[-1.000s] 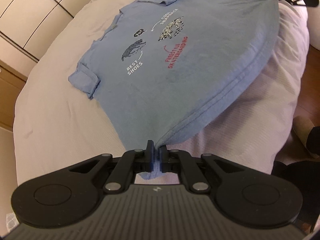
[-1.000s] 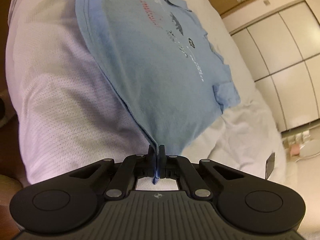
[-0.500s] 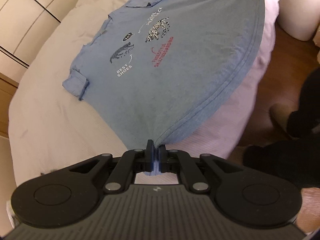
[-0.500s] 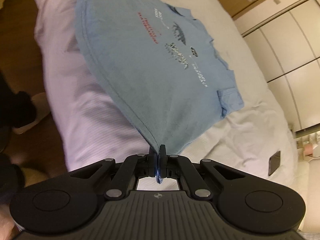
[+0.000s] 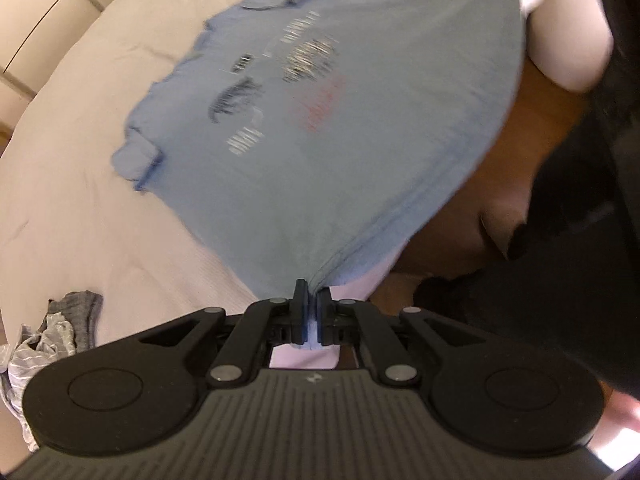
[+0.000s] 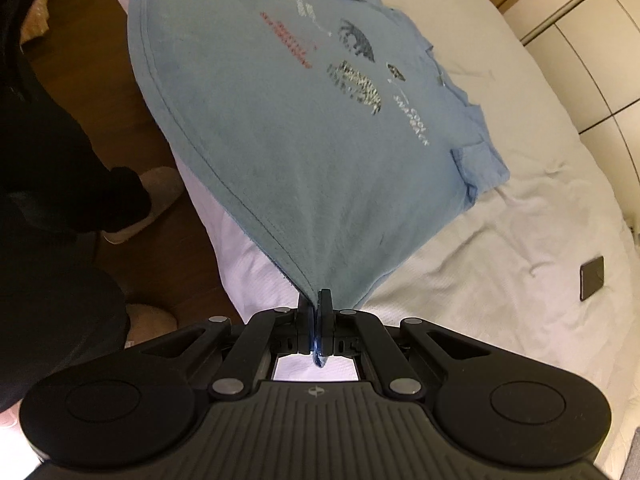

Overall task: Fold clothes
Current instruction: 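Fold the hem up over the shirt toward the collar with both tools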

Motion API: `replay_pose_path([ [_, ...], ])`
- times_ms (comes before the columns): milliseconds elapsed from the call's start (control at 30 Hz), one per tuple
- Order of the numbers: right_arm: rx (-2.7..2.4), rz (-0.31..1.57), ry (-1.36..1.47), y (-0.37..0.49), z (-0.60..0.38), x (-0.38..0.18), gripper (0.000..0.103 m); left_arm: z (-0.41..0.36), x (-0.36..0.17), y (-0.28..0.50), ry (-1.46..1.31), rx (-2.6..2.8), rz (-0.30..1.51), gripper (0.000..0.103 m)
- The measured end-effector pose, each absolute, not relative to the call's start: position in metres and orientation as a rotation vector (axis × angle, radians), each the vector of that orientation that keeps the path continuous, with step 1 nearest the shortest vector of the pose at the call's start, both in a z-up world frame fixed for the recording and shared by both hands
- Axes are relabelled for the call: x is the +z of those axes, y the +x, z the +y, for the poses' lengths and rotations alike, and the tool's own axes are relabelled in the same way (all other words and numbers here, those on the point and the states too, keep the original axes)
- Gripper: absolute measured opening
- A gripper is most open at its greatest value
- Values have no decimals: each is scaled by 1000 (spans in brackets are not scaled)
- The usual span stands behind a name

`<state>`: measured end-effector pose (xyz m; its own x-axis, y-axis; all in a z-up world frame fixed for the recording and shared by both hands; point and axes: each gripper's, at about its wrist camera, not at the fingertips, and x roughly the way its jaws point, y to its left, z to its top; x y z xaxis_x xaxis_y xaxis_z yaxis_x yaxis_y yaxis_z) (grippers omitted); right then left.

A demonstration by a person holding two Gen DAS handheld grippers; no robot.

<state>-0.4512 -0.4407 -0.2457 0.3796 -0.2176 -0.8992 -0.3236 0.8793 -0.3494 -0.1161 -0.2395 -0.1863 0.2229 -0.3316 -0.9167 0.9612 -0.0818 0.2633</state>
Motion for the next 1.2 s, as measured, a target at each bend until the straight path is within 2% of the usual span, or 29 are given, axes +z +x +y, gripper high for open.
replay_pose_path([
  [100, 103, 1169, -519, -426, -470, -223, 0, -254, -175, -102, 1135, -1241, 755, 1],
  [367, 24, 1153, -395, -313, -573, -181, 0, -335, -171, 41, 982, -1253, 854, 1],
  [600, -64, 1262, -302, -200, -642, -216, 0, -406, -223, 149, 927, -1356, 958, 1],
  [900, -101, 1370, -160, -141, -696, -259, 0, -453, -268, 217, 881, -1398, 1082, 2],
  [1000, -90, 1397, -124, -123, -713, -278, 0, -464, -287, 226, 877, -1373, 1122, 5],
  [1100, -85, 1416, -65, -113, -730, -297, 0, -466, -301, 233, 855, -1318, 1147, 15],
  [1167, -76, 1424, -31, -108, -738, -312, 0, -461, -304, 242, 800, -1240, 1150, 26],
  [1200, -75, 1424, -20, -105, -743, -320, 0, -458, -304, 246, 766, -1197, 1149, 25],
])
